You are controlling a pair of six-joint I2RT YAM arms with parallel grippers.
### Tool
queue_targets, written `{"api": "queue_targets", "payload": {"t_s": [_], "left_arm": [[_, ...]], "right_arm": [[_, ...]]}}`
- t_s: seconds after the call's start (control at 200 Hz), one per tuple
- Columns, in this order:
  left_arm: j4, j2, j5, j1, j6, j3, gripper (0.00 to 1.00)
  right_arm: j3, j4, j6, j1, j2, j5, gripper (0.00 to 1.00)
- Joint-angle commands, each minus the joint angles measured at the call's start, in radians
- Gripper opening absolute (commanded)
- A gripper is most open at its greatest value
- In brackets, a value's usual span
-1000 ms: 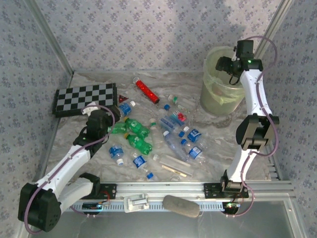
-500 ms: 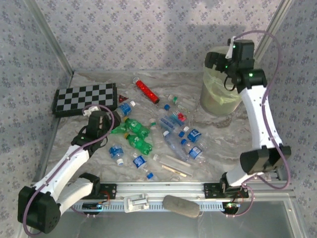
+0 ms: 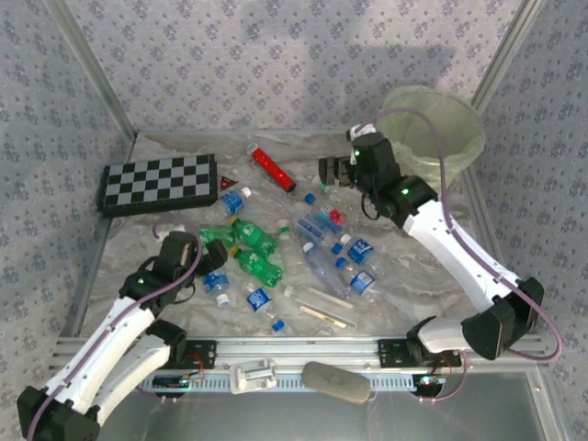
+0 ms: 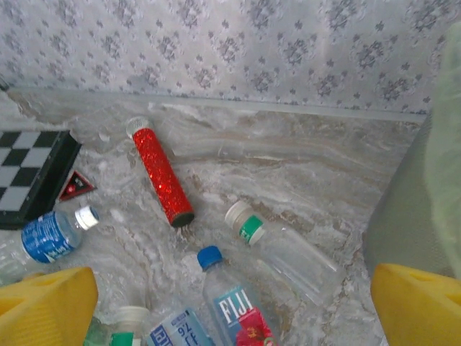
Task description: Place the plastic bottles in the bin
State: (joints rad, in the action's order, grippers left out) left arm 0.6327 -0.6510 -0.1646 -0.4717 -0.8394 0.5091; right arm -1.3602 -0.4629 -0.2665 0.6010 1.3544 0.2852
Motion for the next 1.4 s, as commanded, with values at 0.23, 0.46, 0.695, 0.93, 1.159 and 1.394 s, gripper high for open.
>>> {"api": "queue_targets", "payload": {"t_s": [0.23,0.46,0.695,0.93,1.159,1.394], "left_arm": [[-0.002,0.064,0.015,-0.056,-0.163,-0.169,1.0],[-0.122,-0.027,0.001,-0.055,-0.168,-0.205,1.0],[-0.169,-0.095,-0.023,-0.055,-0.173,-0.22,0.8],[-0.155,-0.074,-0.073,-0.056,-0.179,-0.224,0.58],[-0.103,0.045,-0.175,-0.056,-0.157,-0.186,0.54],[-0.252,0.142,-0.228,-0.056,-0.023,-0.096,0.49]], "right_arm": [[0.118,0.044,-0.089,0.085,0.004,0.072,0.99],[0.203,0.084,-0.106,0.095,0.017,0.039,0.99],[0.21,0.077,-0.11,0.095,0.057,0.045,0.99],[0.194,0.08,-0.073,0.095,0.089,0.048,0.99],[0.199,0.151,-0.016,0.095,0.116,0.007,0.99],[0.118,0.189,0.009,0.077,0.165,-0.103,0.99]]}}
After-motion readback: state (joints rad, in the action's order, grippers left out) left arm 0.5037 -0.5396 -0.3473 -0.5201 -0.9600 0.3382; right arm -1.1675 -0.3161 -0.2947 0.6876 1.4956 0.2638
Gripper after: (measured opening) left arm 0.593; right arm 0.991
